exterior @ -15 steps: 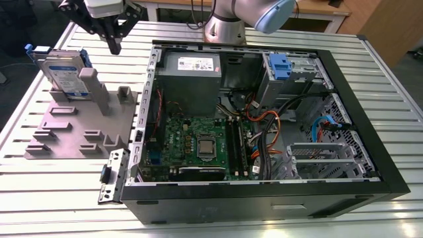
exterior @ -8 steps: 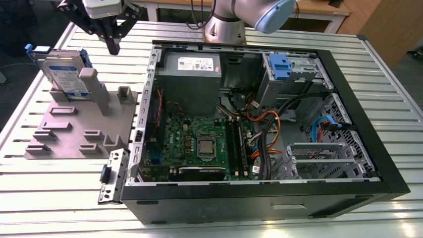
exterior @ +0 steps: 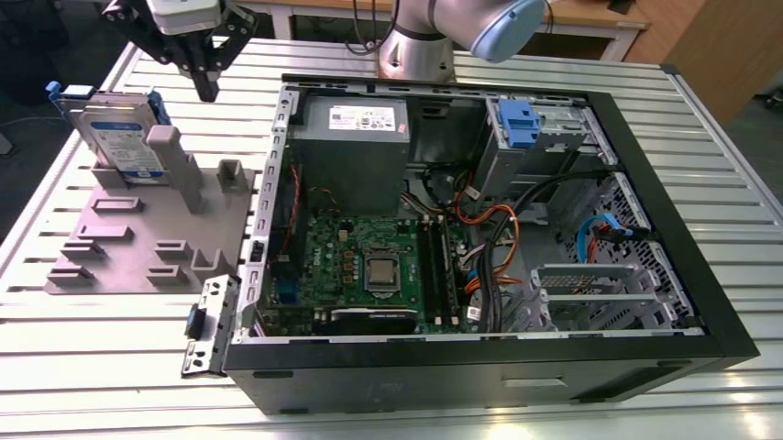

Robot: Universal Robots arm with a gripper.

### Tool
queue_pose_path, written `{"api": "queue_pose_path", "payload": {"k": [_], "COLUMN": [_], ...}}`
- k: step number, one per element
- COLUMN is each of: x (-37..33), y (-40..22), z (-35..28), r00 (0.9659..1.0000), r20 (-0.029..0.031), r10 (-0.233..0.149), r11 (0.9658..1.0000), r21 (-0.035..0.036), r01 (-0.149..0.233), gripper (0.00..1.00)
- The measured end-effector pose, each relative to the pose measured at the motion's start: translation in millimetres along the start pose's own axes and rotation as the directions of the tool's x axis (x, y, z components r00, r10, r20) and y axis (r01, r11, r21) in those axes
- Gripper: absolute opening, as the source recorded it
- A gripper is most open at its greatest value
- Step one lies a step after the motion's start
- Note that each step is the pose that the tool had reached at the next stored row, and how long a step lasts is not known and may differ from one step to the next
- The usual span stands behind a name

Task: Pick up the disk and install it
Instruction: 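Reach for the disk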

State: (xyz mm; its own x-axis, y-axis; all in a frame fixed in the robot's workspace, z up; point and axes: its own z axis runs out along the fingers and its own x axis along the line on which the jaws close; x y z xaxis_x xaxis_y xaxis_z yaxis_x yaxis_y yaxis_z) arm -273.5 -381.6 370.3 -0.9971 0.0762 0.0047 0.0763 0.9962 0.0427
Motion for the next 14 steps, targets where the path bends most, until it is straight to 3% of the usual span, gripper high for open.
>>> {"api": "queue_pose_path", "payload": {"k": [14], "x": [2.9], "y": [-0.2], "z": [0.8], "r00": [1.0], "r20": [0.0], "r10": [0.0], "r11": [1.0], "r21": [0.0], "r01": [0.0], "gripper": [0.11]}}
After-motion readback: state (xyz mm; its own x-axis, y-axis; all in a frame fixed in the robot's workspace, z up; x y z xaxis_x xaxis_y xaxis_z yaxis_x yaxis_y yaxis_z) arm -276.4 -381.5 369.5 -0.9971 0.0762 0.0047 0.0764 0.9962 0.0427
